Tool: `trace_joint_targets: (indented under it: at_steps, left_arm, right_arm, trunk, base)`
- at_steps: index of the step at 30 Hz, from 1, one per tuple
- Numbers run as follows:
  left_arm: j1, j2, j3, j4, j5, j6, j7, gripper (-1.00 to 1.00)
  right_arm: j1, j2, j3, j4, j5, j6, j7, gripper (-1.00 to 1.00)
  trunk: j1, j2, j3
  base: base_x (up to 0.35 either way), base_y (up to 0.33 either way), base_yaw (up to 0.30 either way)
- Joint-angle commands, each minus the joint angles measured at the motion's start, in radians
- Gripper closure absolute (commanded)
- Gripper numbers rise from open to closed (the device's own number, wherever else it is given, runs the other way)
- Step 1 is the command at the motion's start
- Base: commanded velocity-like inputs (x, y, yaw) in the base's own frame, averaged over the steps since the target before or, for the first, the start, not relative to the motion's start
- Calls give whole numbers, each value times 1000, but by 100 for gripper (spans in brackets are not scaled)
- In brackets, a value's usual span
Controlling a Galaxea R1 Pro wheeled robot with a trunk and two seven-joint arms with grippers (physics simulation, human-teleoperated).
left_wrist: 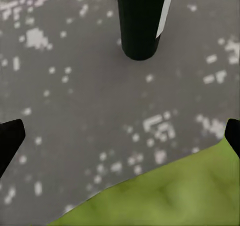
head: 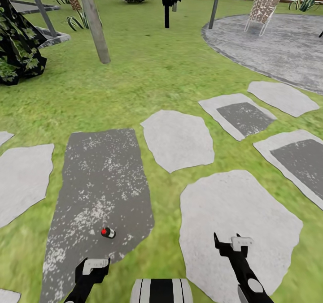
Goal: In the garden, pick up the pesticide atomizer on the floor and spray pesticide onto both trees until each tree trunk is fully covered.
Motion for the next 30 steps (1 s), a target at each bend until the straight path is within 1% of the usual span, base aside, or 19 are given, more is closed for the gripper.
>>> trace_joint_targets:
  at_steps: [1, 5, 10, 15, 20, 26, 30]
  left_arm:
    - [0, 0, 0, 0, 0, 0, 0, -100]
    - [1, -1, 0, 0, 0, 0, 0, -100]
    - [0, -1, 0, 0, 0, 0, 0, -100]
    - [0, -1, 0, 0, 0, 0, 0, -100]
    - [0, -1, 0, 0, -1, 1, 0, -100]
    - [0, -1, 0, -1, 0, 0, 0, -100]
    - [0, -1, 0, -1, 0, 0, 0, -100]
  right_arm:
    - [-1, 0, 0, 1, 0, -1, 0, -100]
    - [0, 0, 1, 3, 0, -2, 0, -100]
    - [0, 0, 1, 2, -1, -1, 2, -100]
    - [0, 0, 0, 1, -1, -1, 3, -100]
    - [0, 0, 1, 1, 0, -1, 3, -100]
    - [0, 0, 1, 1, 0, -1, 3, -100]
    - [0, 0, 1, 1, -1, -1, 2, -100]
  trunk:
    - [0, 0, 0]
    - [0, 0, 0]
    - [0, 0, 0]
    - [0, 0, 0]
    - [0, 0, 0]
    - [0, 0, 0]
    - [0, 0, 0]
  base:
    - [42, 37, 0]
    - [44, 12, 0]
    - [223, 1, 0]
    - [58, 0, 0]
    - [187, 0, -7]
    - [38, 0, -159]
    - [3, 0, -53]
